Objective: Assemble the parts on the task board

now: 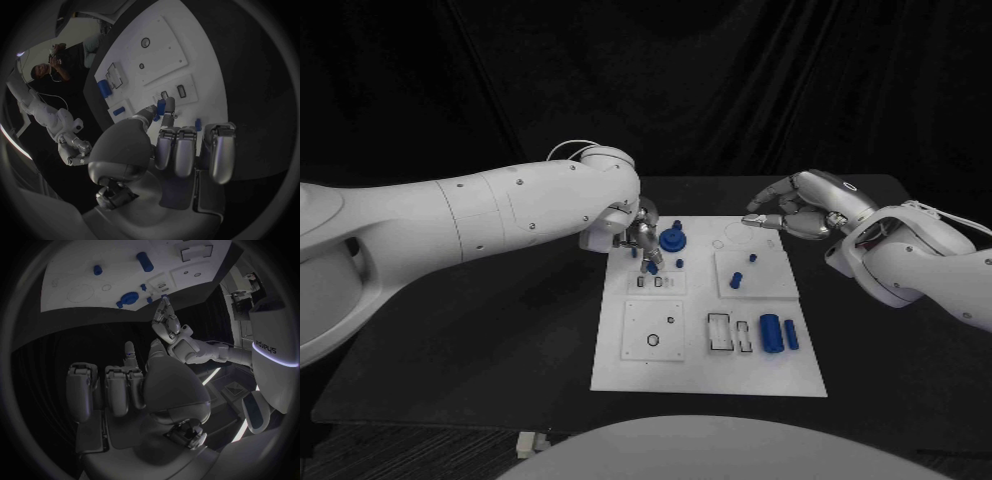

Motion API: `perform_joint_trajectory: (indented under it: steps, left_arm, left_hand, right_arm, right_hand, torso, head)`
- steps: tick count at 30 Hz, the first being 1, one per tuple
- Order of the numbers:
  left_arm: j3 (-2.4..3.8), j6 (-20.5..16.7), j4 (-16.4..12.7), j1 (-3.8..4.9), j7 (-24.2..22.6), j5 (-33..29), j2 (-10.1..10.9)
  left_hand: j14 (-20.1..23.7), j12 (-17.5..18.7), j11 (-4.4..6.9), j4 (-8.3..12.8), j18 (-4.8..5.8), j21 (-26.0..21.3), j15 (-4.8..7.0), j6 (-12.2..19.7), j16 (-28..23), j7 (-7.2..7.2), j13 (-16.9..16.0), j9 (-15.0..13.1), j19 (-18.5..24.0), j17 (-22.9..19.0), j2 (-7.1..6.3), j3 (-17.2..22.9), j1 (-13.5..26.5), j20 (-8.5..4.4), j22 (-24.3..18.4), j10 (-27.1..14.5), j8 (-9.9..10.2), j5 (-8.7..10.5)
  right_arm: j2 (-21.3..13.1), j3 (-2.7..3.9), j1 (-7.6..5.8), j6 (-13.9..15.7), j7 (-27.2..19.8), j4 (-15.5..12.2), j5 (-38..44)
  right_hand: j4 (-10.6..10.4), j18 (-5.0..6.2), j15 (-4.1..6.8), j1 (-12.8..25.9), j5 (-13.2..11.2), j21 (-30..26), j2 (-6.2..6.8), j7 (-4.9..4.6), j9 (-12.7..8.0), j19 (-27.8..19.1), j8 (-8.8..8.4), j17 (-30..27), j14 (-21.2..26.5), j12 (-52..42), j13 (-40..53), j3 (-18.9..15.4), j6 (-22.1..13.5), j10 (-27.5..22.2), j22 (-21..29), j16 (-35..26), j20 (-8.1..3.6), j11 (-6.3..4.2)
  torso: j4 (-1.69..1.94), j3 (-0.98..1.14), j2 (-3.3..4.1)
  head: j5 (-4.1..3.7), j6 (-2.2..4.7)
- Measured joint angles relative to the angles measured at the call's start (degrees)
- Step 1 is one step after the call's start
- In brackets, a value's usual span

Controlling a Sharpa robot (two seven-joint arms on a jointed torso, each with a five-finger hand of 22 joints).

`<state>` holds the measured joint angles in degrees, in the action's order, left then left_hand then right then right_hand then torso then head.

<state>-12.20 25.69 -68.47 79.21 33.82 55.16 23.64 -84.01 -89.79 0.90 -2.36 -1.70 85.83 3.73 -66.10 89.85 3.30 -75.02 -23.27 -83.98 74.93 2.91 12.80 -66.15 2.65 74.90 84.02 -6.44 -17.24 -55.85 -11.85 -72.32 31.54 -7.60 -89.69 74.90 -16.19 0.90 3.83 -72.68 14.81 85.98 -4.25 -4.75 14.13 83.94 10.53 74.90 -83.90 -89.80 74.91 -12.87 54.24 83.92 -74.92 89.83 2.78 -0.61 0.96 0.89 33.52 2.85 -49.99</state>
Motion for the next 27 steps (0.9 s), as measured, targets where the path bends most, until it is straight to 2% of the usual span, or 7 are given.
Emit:
perform_joint_trajectory:
  steps: [10, 12, 14, 19, 27]
  left_arm:
    - [-0.01, -0.53, -1.04, 0.13, 0.13, 0.85, 1.09]
    - [-0.02, -0.66, -1.04, 0.13, 0.16, 1.00, 1.19]
    - [-0.02, -0.84, -1.06, 0.12, 0.20, 1.23, 1.34]
    - [-0.02, -1.71, -1.62, -0.10, 0.39, 1.89, 2.00]
    - [-0.05, -3.72, -2.57, -0.65, 0.59, 2.61, 2.88]
  left_hand:
    - [0.06, 0.00, -0.01, 0.01, 0.00, 0.00, -0.06, 0.00, 0.00, 0.00, 0.00, -0.05, 0.00, -0.01, 0.00, -0.01, 0.00, 0.00, 0.00, 0.00, 0.00, 0.01]
    - [0.06, 0.00, -0.02, -0.08, 0.00, -0.20, -0.06, 0.00, 0.00, 0.00, 0.00, -0.09, 0.00, -0.01, 0.20, 0.08, 0.25, 0.00, 0.00, 0.00, 0.00, 0.01]
    - [0.06, 0.00, -0.03, 0.72, 0.00, -0.29, -0.07, 0.01, 0.00, 0.00, 0.00, -0.19, 0.00, -0.01, -0.04, 1.32, 0.80, 0.00, 0.00, 0.00, -0.06, 0.23]
    - [-0.06, 0.00, -0.19, 0.48, -0.01, -0.66, 0.04, 0.01, 0.00, 0.01, 0.00, -0.40, 0.00, -0.01, 0.33, 1.56, 1.17, 0.00, 0.00, -0.01, -0.22, 0.23]
    - [-0.03, 0.00, -0.20, 0.55, 0.00, -0.66, 0.27, 0.19, 0.00, 0.19, 0.00, -0.58, 0.00, -0.02, 0.60, 2.10, 1.49, 0.00, 0.00, -0.01, -0.34, -0.15]
  right_arm:
    - [0.38, 0.00, 0.00, -0.09, 0.13, 0.01, 0.00]
    - [0.40, 0.00, 0.01, -0.13, 0.16, 0.03, 0.00]
    - [0.38, 0.00, 0.02, -0.17, 0.20, 0.03, 0.00]
    - [0.13, 0.00, 0.02, -0.23, 0.37, -0.09, 0.00]
    - [0.02, 0.00, 0.03, -0.28, 0.79, -0.23, 0.00]
  right_hand:
    - [0.00, 0.00, 0.00, -0.17, 0.23, -0.27, -0.17, 0.00, 0.00, 0.00, 0.00, 0.00, 0.00, 0.00, 0.00, 0.00, 0.00, 0.00, 0.00, 0.00, 0.00, 0.00]
    - [0.00, 0.00, 0.00, -0.30, 0.23, -0.27, -0.30, 0.00, 0.03, 0.00, 0.00, 0.00, 0.00, 0.00, 0.01, 0.00, 0.00, 0.00, 0.00, 0.00, 0.00, 0.00]
    - [0.00, 0.00, 0.00, -0.30, 0.23, -0.27, -0.30, 0.00, 0.05, 0.00, 0.00, 0.00, 0.00, 0.00, 0.01, 0.00, 0.00, 0.00, 0.01, 0.00, 0.00, 0.00]
    - [0.00, 0.00, 0.00, -0.57, 0.22, -0.50, -0.04, 0.00, 0.04, 0.00, 0.00, 0.00, 0.00, 0.00, 0.01, 0.00, 0.00, 0.00, 0.01, 0.00, 0.00, 0.00]
    - [0.16, 0.00, 0.00, -1.08, 0.50, -0.83, -0.14, 0.00, 0.04, 0.00, 0.00, 0.00, 0.00, -0.01, 0.04, -0.16, 0.00, -0.01, 0.01, 0.00, 0.00, 0.00]
  torso:
    - [-0.04, 0.04, -0.07]
    - [-0.02, 0.03, -0.06]
    - [0.02, 0.03, -0.04]
    - [0.05, 0.01, 0.03]
    - [0.02, 0.00, 0.04]
  head:
    - [0.53, 0.00]
    - [0.51, 0.00]
    - [0.32, 0.00]
    - [0.08, 0.00]
    - [0.23, 0.00]
